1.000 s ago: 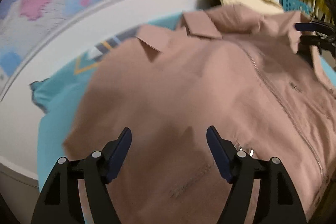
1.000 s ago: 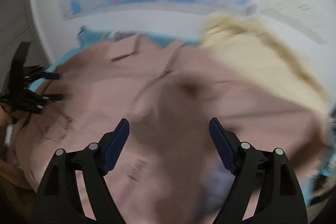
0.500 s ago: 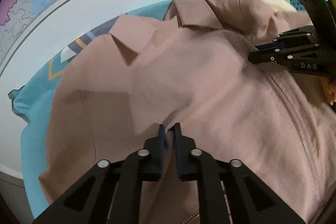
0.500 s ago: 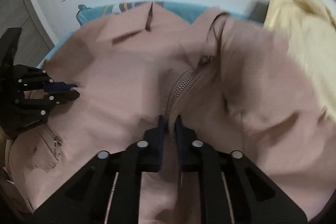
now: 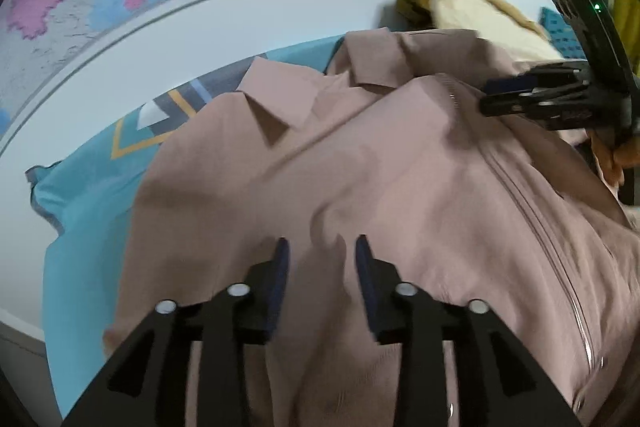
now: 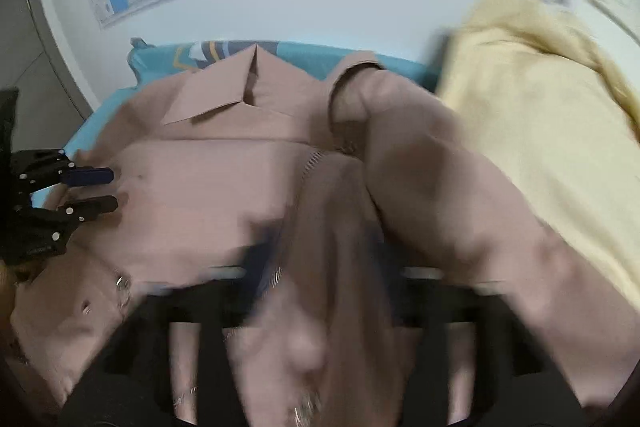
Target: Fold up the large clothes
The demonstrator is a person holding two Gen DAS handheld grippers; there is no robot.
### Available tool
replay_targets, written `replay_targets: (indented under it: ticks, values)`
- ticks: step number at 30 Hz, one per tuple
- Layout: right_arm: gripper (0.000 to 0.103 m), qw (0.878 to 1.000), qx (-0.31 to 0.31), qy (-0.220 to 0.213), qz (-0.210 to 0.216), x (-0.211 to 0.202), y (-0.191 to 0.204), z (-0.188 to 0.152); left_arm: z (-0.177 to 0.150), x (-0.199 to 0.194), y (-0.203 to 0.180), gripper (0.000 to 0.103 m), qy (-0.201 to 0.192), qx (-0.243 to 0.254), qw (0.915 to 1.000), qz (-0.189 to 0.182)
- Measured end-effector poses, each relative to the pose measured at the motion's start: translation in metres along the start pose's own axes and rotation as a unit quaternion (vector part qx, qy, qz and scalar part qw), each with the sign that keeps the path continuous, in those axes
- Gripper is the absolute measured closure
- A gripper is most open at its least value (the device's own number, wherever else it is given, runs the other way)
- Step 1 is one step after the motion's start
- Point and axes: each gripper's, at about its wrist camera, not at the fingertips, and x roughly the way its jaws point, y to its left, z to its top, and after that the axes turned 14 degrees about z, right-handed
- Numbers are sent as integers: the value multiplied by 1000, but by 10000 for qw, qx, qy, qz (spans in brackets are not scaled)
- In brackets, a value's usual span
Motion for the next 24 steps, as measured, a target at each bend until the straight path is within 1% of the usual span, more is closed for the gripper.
replay_targets:
  ticks: [1,3,4,5,7,9,10,11,12,15,16,17,18,19,20,21,22,24]
  values:
    - [33,9999,5,-123,66,-18,1,-11,-10,-9,6,58,-46,-27,10000,-64]
    - [33,9997,61,-166,139,-48,0,-33,-26,-25,16,56,-101,-96,9997,-208]
    - [29,9997,113,-172,98,-62,0,-47,-38,-34,22,48,-117,-199,9992,-328]
    - [26,9996,197,-150,124,-71,-1,-58,-47,-40,26,44,-94,-300,9987,-399]
    - [26,9980,531,-65,338,-90,-7,-89,-69,-48,29,42,-8,-332,9984,-457]
    - [26,9946,845,38,603,-98,-8,-114,-87,-52,28,39,103,-284,9982,-516]
    - [26,9928,957,67,719,-102,-10,-124,-96,-55,29,35,224,-340,9971,-638]
    - [26,9912,1086,120,752,-105,-10,-139,-103,-56,31,35,332,-426,9953,-803]
    - [26,9908,1151,144,694,-107,-8,-149,-111,-60,31,35,396,-505,9937,-921]
    - [26,9838,1491,86,993,-119,-11,-180,-129,-76,24,29,289,-508,9918,-1141]
    - [29,9823,1509,55,1112,-120,-9,-186,-133,-81,21,29,269,-487,9914,-1188]
    - [42,9803,1553,51,1216,-118,-9,-191,-138,-83,18,29,267,-475,9911,-1213]
    - [55,9783,1614,72,1297,-115,-9,-193,-143,-83,13,39,334,-484,9901,-1272]
    - [90,9756,1692,148,1389,-112,-9,-198,-146,-82,10,70,410,-501,9893,-1310]
    - [97,9739,1736,145,1452,-111,-10,-200,-149,-81,9,85,488,-530,9891,-1283]
    - [97,9734,1724,55,1505,-115,-9,-202,-151,-81,11,98,532,-650,9886,-1253]
    - [98,9739,1684,-43,1520,-122,-8,-204,-153,-86,16,98,419,-810,9875,-1284]
    - [99,9715,1611,-318,1709,-141,-5,-203,-156,-101,28,99,89,-1037,9858,-1316]
